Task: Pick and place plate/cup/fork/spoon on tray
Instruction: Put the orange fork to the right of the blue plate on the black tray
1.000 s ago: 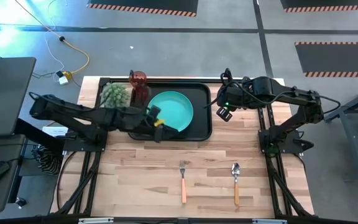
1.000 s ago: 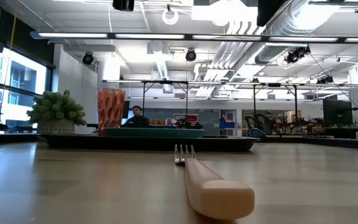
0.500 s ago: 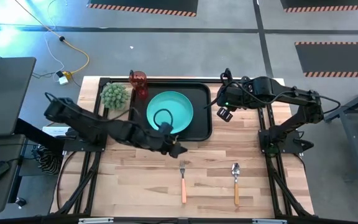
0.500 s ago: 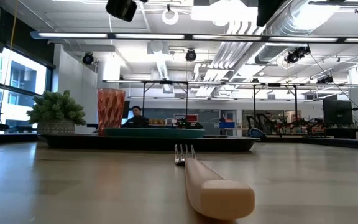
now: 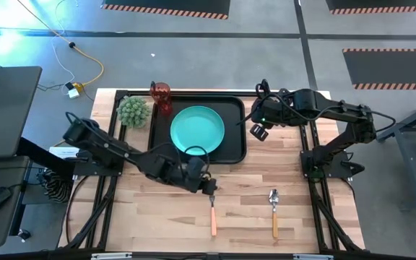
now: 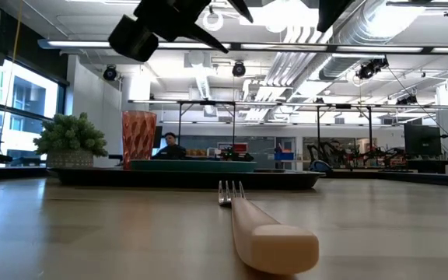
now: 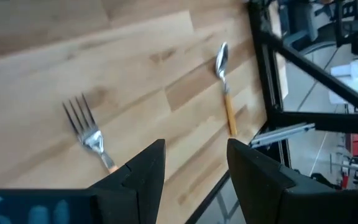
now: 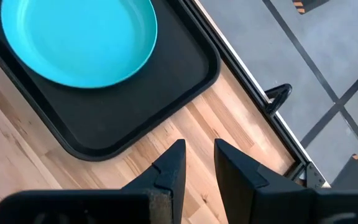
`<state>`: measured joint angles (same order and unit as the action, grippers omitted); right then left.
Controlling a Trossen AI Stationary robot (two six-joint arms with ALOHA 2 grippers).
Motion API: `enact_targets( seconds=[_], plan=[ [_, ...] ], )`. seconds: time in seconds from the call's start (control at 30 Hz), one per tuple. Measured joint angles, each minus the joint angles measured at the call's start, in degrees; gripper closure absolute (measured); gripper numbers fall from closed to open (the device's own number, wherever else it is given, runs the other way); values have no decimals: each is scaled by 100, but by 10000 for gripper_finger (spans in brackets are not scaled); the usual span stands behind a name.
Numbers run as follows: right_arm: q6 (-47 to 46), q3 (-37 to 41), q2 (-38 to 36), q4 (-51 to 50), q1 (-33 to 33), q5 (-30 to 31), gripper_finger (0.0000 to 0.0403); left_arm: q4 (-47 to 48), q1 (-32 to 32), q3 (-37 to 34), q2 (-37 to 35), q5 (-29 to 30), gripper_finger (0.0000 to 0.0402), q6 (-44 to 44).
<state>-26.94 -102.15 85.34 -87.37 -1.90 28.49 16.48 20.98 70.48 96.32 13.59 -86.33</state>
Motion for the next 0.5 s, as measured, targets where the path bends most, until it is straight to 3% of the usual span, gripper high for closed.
enact_targets(
  seconds=[0.27,0.5],
  plan=[
    [-398,0,0,127,-1,2,327,-16,174,4,51,-149,241,-153],
    [-524,0,0,128,-1,3,327,-126,8,416,18,-380,241,416]
  ],
)
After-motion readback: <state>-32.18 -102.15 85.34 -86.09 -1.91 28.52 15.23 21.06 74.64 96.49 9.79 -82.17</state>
